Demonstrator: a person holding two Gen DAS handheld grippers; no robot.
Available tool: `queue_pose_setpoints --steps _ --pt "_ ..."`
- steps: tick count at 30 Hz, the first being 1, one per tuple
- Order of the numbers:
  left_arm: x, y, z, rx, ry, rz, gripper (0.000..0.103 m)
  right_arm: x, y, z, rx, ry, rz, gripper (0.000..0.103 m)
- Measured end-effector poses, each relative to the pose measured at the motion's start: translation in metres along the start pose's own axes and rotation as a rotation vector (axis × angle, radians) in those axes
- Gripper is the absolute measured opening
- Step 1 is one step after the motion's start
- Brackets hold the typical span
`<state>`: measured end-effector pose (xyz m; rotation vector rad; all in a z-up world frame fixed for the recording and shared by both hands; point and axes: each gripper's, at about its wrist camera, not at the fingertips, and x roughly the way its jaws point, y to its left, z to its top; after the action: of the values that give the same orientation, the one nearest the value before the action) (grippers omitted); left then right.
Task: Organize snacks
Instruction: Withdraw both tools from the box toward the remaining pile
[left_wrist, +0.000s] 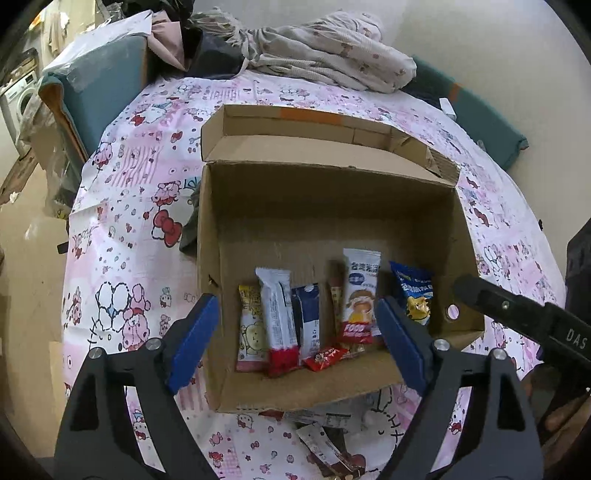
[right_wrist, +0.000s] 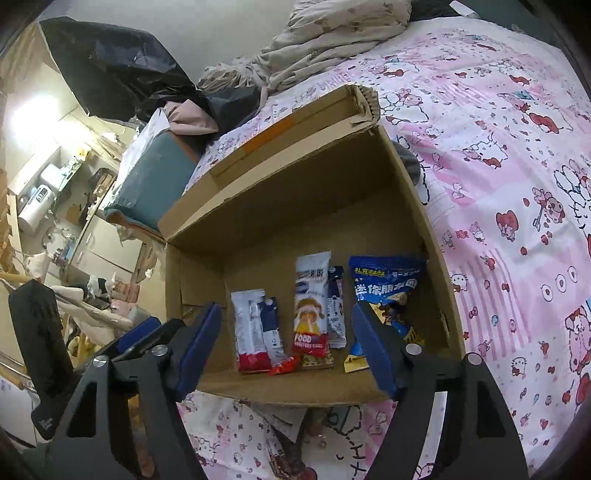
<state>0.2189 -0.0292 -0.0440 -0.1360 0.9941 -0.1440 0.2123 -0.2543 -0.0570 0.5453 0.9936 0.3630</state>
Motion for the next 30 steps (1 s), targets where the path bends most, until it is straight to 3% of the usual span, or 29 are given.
queue_pose_setpoints --steps 16,19,30 --pt "-0.025 0.008 -0.013 -0.004 -0.035 0.035 0.085 -0.033 0.015 -0.017 -0.024 -0.039 -0.022 0.076" --pt "-0.028 0.009 -0.024 -0.005 -0.017 0.052 0.085 -0.044 0.022 -0.026 -0.044 -0.051 -0.036 0.08" --pt "-0.05 0.011 -0.055 -0.027 -0.007 0.066 0.085 -0.076 0.028 -0.07 -0.038 -0.077 -0.083 0.081"
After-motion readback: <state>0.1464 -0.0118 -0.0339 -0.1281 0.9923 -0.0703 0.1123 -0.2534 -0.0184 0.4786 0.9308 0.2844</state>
